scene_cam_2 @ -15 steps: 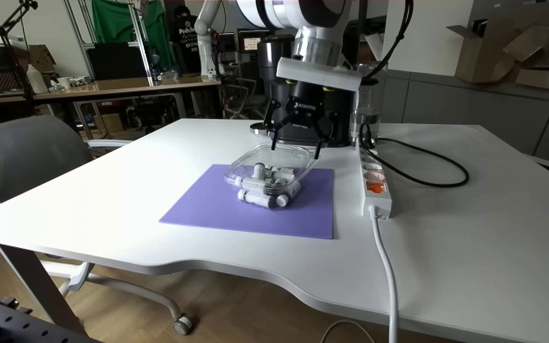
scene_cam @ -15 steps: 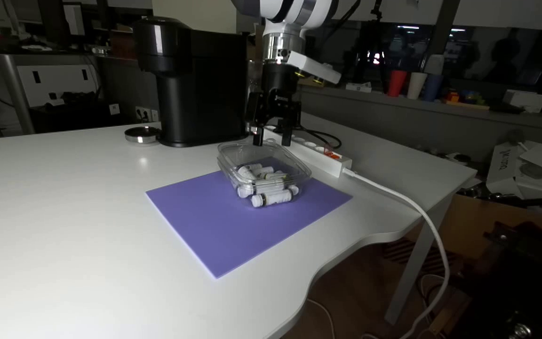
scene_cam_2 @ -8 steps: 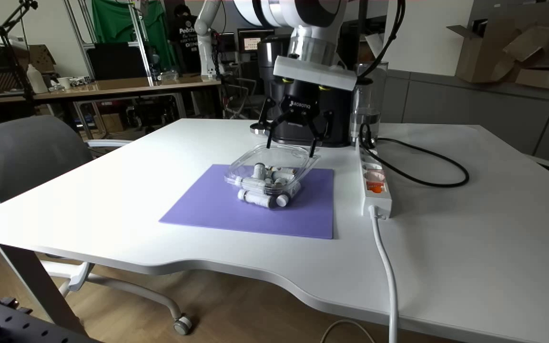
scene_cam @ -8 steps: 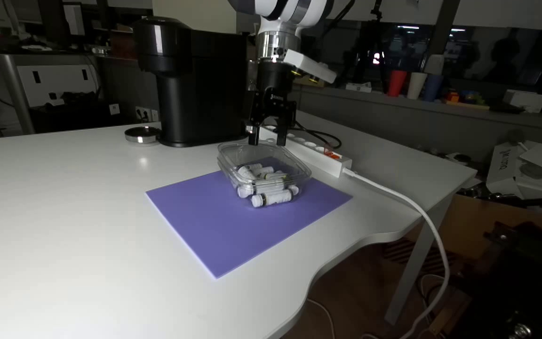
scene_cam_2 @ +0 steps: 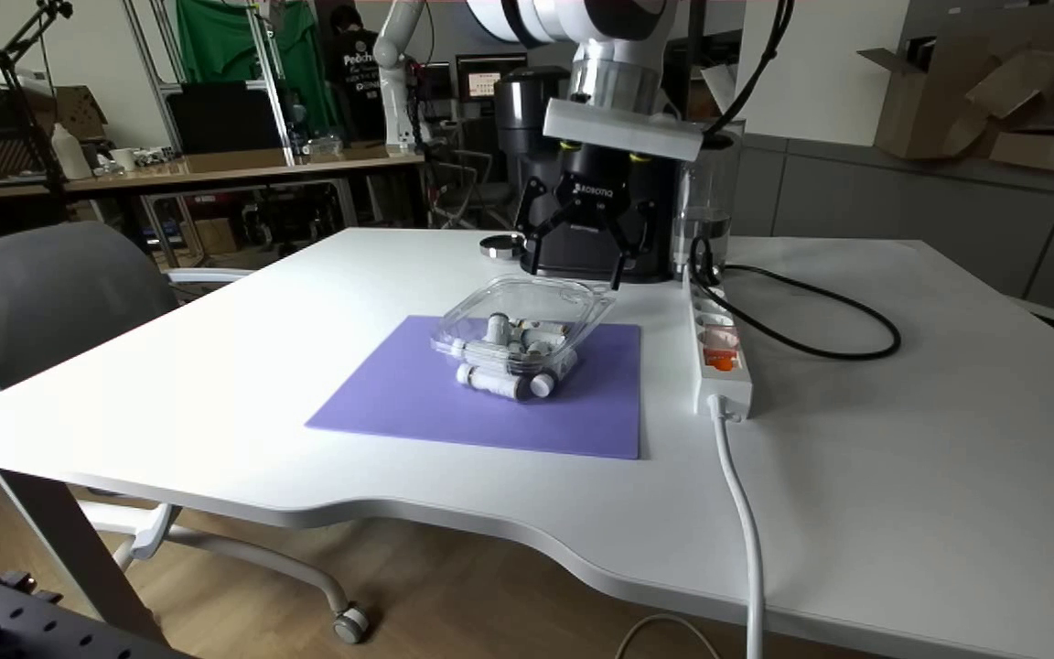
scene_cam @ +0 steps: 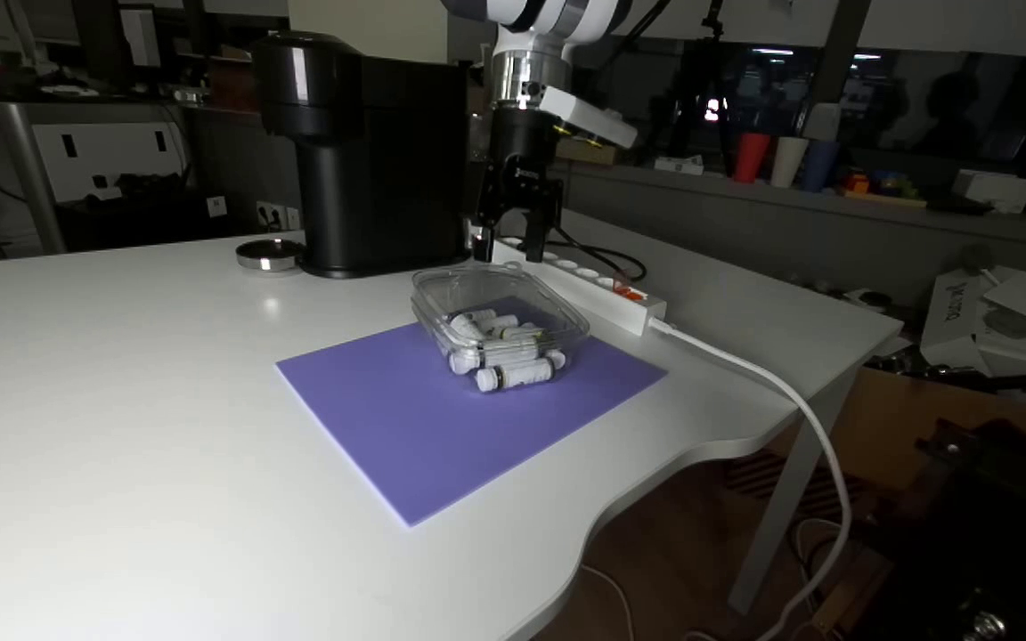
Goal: Open the container
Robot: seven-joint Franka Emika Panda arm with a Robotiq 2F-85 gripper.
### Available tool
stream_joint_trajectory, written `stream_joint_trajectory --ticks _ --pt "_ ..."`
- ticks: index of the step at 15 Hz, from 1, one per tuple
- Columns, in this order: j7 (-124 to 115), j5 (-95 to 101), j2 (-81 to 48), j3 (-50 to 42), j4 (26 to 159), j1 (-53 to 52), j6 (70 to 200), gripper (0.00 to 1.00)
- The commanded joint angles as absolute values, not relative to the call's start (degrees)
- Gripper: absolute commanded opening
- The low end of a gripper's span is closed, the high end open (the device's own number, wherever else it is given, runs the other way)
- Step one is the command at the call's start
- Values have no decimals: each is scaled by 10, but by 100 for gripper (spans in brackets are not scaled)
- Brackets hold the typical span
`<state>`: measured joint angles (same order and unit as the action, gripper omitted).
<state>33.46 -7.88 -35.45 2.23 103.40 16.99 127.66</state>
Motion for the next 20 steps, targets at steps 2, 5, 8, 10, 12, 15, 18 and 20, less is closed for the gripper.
stream_joint_trajectory --ticks 2,5,8,10,12,15,18,20 --pt "330 -77 -364 18 1022 167 1277 100" --pt "325 -75 -378 15 1009 166 1280 100" --pt "319 -76 -388 17 1006 162 1299 100" --pt "321 -76 -391 20 1006 162 1305 100" --pt "324 -76 -390 24 1007 162 1311 100" --pt "328 -75 -385 29 1011 161 1319 100" --pt "337 -77 -380 38 1015 162 1326 100" --pt "342 -80 -381 43 1015 163 1324 100"
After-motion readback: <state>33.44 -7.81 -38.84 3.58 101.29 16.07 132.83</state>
